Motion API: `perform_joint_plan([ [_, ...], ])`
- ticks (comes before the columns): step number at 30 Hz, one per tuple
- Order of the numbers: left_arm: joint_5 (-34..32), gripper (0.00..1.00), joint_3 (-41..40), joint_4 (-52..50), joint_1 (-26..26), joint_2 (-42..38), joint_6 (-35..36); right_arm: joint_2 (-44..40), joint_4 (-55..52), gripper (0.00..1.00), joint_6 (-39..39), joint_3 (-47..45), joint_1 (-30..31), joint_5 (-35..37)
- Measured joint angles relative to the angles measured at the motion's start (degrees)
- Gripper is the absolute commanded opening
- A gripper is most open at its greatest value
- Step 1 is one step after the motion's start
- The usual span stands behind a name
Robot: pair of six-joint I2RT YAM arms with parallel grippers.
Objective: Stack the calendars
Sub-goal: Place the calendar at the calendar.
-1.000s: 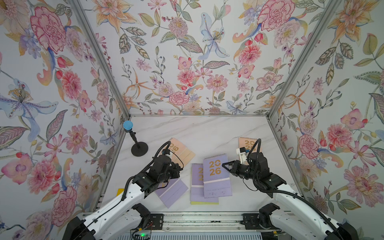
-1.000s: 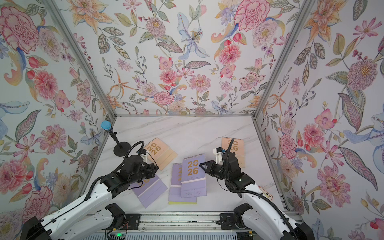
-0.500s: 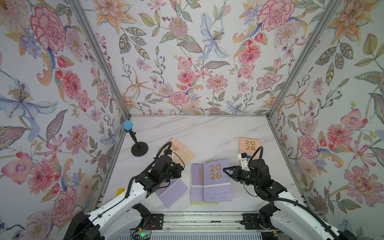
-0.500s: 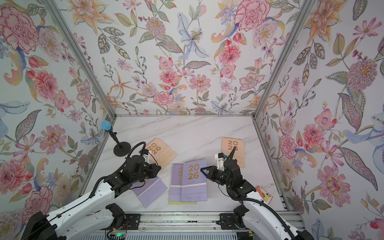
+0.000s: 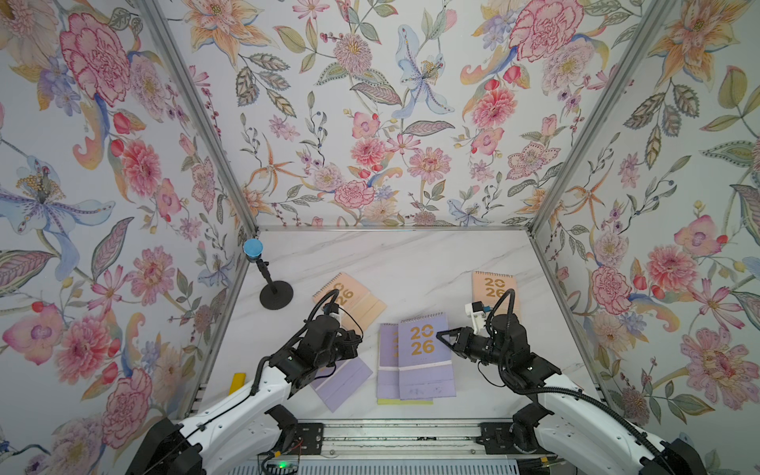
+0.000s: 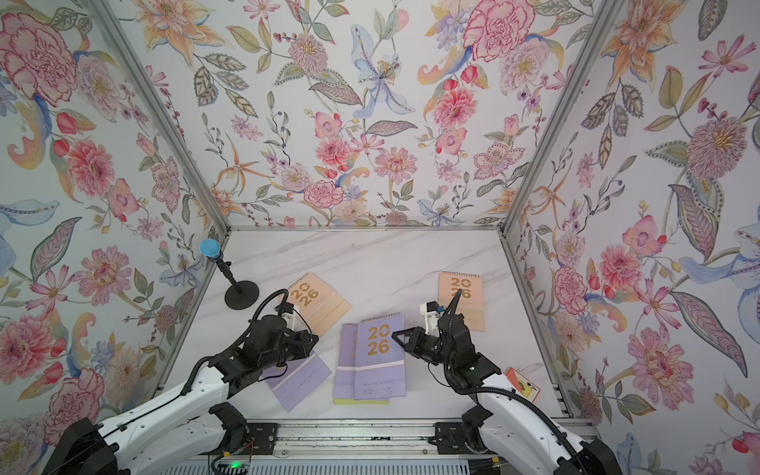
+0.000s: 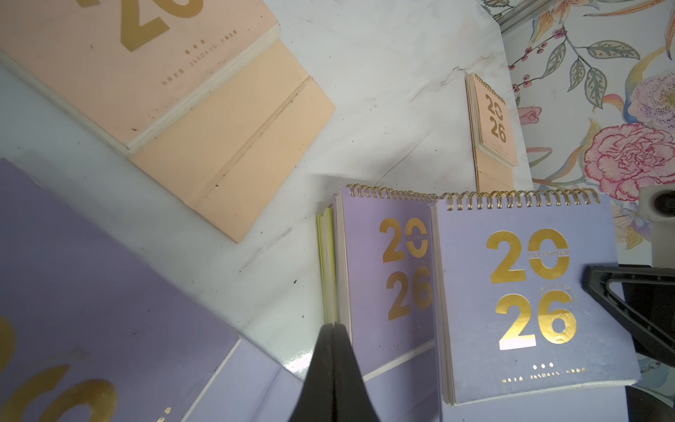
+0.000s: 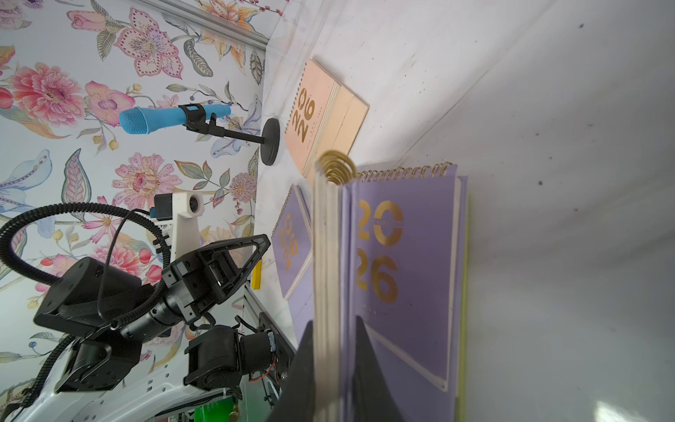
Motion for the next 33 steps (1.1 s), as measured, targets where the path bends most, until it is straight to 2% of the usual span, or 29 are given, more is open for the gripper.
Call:
perform_joint_plan([
  [5,0.4,0.00,-1.1,1.9,0.0,0.7,-0.4,2.4,4.3,0.04,1.2,-0.6,1.2,-0.4],
  [20,5.0,0.00,-2.1,12.8,0.0,11.2,-1.7,15.0,20.0,0.04,7.3,-1.9,10.5,3.1],
  [33,7.3,0.00,-3.0,18.0,0.0,15.3,-2.3,20.0,26.7,0.04,8.5,-2.0,10.9,6.9],
])
